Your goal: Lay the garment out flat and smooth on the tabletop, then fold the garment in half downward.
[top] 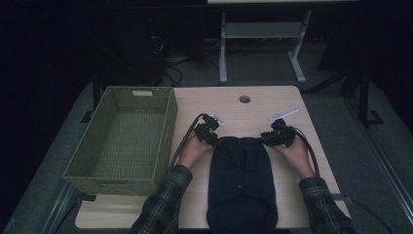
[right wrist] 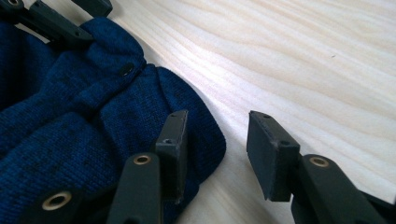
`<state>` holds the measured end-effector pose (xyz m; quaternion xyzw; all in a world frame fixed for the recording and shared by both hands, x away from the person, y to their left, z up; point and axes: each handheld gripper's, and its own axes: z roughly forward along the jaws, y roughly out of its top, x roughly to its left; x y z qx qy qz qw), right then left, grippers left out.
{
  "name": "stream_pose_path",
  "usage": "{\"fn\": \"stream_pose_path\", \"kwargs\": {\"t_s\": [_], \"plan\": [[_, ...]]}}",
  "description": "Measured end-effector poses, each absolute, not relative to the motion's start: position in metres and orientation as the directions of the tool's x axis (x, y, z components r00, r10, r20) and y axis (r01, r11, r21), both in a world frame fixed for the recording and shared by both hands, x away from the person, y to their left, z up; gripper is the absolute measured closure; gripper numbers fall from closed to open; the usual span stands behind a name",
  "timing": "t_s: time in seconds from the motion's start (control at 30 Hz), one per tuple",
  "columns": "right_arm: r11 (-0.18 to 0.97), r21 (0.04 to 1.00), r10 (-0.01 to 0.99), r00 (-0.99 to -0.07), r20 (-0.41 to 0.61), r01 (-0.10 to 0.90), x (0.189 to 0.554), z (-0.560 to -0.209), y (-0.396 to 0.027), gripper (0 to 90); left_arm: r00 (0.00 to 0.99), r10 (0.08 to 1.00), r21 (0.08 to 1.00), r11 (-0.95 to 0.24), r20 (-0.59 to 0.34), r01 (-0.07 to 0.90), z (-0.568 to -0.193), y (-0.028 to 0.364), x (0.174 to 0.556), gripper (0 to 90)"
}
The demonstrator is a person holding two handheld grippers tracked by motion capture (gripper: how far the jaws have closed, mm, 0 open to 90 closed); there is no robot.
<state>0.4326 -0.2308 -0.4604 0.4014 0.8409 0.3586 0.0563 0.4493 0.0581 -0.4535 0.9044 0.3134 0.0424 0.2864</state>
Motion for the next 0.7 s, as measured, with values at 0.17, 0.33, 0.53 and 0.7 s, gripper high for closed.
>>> {"fn": "stream_pose_path", "kwargs": {"t_s": [0.17,0.33,0.53,0.7], "plan": [[0.443,0.640,0.711,-0.681,0.176,0.628,0.432,-0.465,-0.225,60.8,0.808,0.580,0.559,-0.639,-0.100,0.528,-0.455,0.059,0.447,58.2],[0.474,0.629,0.706,-0.693,0.148,0.617,0.428,-0.465,-0.218,69.5,0.808,0.574,0.573,-0.621,-0.131,0.534,-0.456,0.060,0.446,66.9],[0.471,0.624,0.707,-0.689,0.156,0.624,0.427,-0.464,-0.216,76.2,0.807,0.569,0.579,-0.608,-0.160,0.543,-0.457,0.062,0.446,74.3],[0.473,0.618,0.709,-0.688,0.155,0.628,0.427,-0.463,-0.214,81.5,0.799,0.578,0.579,-0.599,-0.166,0.554,-0.457,0.062,0.445,76.9]]}}
